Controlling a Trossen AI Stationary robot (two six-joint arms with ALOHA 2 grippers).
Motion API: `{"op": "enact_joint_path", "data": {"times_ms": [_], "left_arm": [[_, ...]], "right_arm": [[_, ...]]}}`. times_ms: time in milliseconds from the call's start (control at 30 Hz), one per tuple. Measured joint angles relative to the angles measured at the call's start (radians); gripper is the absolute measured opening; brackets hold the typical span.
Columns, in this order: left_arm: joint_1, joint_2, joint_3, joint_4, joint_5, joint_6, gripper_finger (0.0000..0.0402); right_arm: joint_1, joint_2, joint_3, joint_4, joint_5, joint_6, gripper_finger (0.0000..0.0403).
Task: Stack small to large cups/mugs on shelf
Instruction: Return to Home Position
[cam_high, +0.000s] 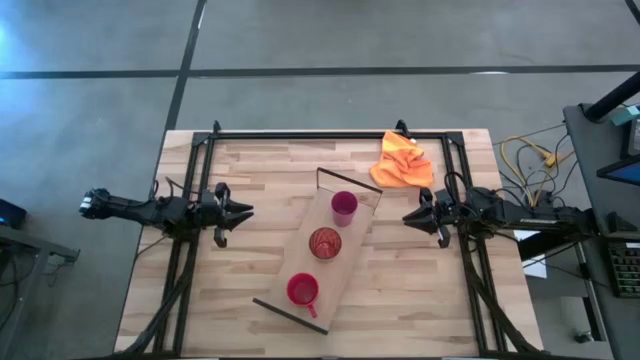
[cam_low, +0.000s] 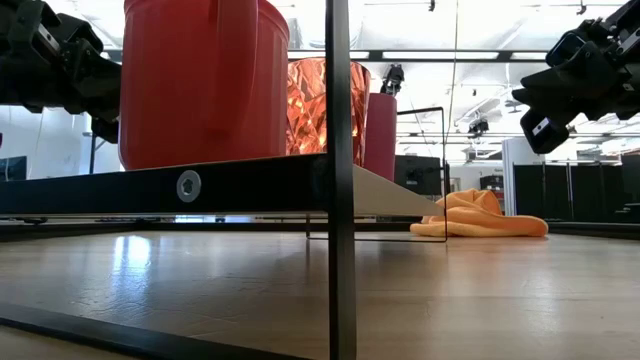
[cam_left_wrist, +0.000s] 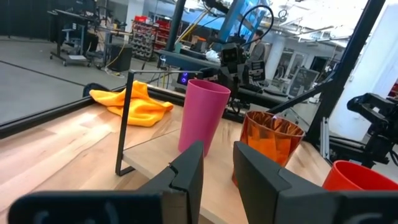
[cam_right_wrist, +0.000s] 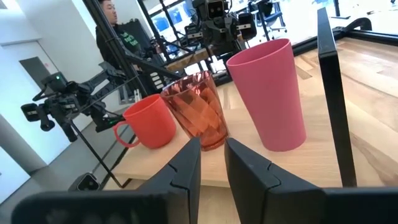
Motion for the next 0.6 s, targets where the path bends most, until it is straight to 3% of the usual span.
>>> {"op": "enact_joint_path", "data": {"times_ms": [600], "left_arm": [[0.000,0.000,0.000,0.006,0.000,0.000,0.0074]], "right_arm": [[0.000,0.000,0.000,0.000,0.000,0.000,0.0068]]}}
